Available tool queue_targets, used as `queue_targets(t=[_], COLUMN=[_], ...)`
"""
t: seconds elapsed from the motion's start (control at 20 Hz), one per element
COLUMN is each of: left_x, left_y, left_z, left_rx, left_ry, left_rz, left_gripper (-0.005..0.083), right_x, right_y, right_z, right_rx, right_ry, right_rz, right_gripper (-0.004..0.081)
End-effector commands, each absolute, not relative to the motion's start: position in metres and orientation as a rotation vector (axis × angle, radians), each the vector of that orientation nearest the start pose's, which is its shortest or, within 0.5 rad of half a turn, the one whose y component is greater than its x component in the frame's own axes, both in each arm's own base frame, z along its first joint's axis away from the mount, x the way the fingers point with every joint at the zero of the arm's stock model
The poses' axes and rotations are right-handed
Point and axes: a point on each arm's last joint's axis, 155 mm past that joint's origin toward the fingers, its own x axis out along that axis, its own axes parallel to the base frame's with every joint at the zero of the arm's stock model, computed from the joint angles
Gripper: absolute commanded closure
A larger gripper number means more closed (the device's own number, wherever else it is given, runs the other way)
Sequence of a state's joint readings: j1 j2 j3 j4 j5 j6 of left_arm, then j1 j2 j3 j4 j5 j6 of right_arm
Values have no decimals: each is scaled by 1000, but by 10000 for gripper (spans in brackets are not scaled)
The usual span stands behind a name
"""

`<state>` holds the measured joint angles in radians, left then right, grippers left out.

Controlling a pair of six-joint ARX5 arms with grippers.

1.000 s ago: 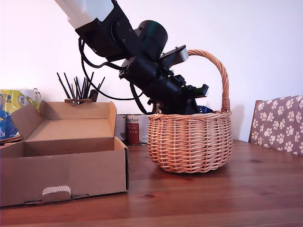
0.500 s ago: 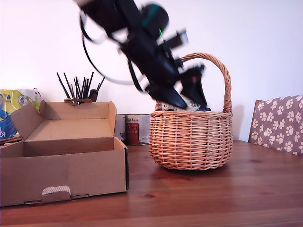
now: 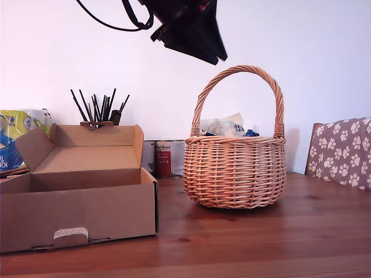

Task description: Move the bags of Easter eggs from the cardboard box on the left into the woven basket on the right side.

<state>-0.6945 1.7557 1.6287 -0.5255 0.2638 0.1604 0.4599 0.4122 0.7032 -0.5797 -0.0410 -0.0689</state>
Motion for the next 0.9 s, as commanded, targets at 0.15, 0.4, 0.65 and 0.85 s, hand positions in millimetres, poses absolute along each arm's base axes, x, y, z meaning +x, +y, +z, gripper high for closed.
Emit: queue_targets(t=[0.15,0.4,0.65,0.85], left_x=[350,334,307,279], left_y=[-338,-274,-199,-146], left_z=[248,243,239,235], left_rx=[287,213,151,99], left_ry=[521,432,351,281], left_rz=[-930,-799,-649,-532], left_gripper=[794,794,794,793], right_x=[218,232,236,232], right_y=[106,89,93,90], right_z=[257,250,251,250], right_rx=[-96,-28,31,48], right_ry=[267,265,208,164], right_rz=[456,348,373,367], right_gripper=[780,780,780,780])
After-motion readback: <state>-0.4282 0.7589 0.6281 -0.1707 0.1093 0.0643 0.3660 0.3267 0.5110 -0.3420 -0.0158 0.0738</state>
